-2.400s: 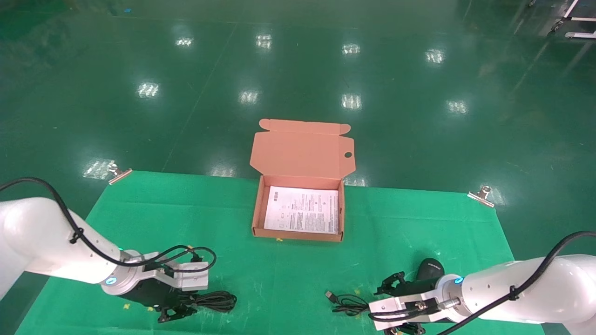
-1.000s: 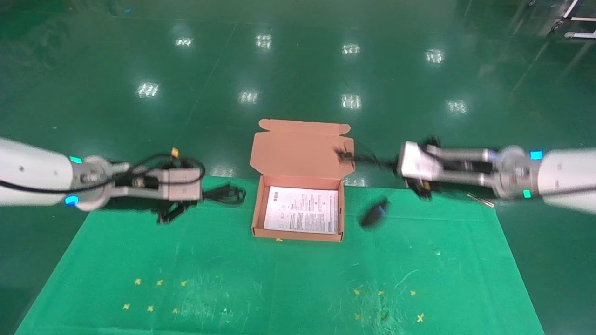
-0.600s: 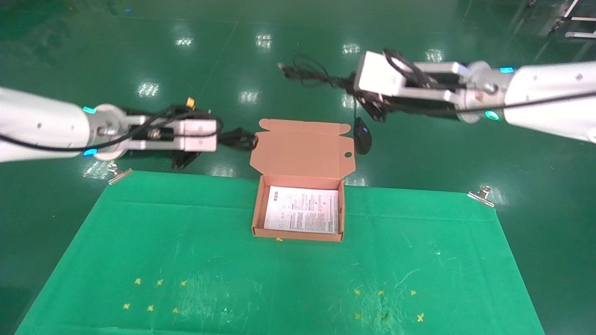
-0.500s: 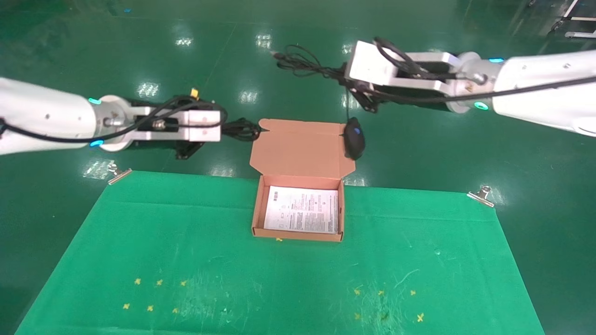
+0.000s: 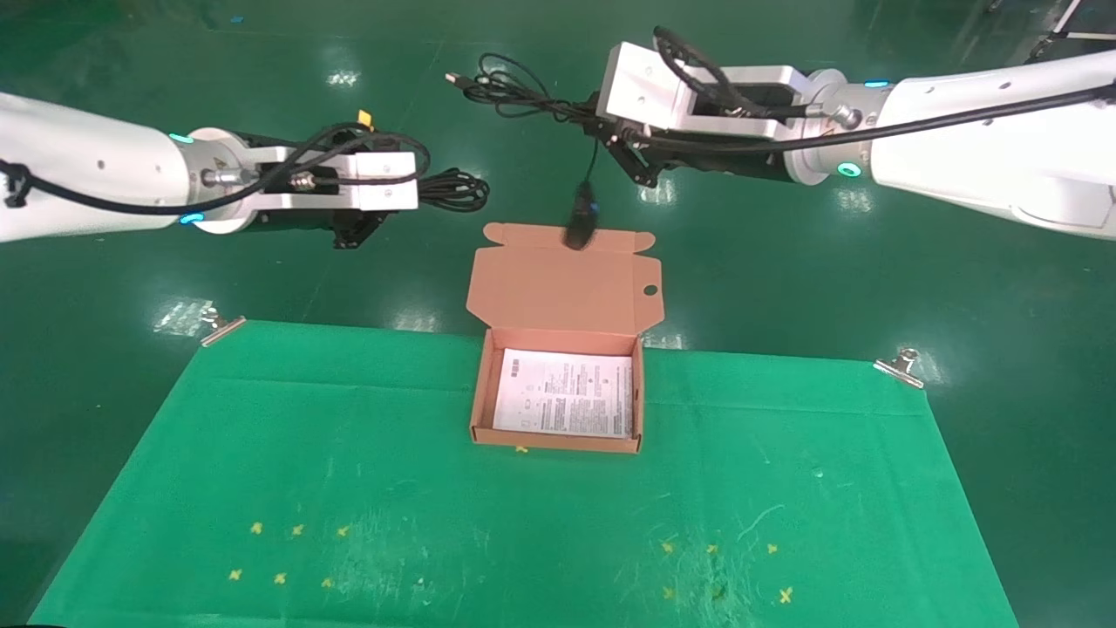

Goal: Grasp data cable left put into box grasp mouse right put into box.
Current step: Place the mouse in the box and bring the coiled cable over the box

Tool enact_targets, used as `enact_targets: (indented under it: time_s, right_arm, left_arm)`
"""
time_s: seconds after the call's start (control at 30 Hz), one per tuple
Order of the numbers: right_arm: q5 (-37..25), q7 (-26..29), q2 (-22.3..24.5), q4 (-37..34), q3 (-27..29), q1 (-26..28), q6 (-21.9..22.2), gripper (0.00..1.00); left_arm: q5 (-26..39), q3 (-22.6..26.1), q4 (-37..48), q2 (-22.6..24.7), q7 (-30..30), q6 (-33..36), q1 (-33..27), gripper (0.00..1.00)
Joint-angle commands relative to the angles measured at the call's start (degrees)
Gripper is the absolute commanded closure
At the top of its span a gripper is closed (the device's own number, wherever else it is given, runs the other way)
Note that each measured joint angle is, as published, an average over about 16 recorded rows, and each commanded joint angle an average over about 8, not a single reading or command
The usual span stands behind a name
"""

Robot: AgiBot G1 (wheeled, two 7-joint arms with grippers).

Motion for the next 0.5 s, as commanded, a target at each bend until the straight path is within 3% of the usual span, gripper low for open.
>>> enact_targets:
  time_s: [0.03, 0.5]
  right_arm:
    - [0.26, -0.25, -0.12, -0.37, 0.11, 0.18, -0.02, 1.00]
    - [-0.16, 0.14, 0.17, 0.28, -0.08, -0.22, -0.08, 1.00]
  left_arm:
    - [-0.01, -0.02, 0.18, 0.01, 0.09, -0.05, -0.14, 1.00]
    - [-0.09, 0.00, -0.12, -0.04, -0.06, 0.15, 0.14, 1.00]
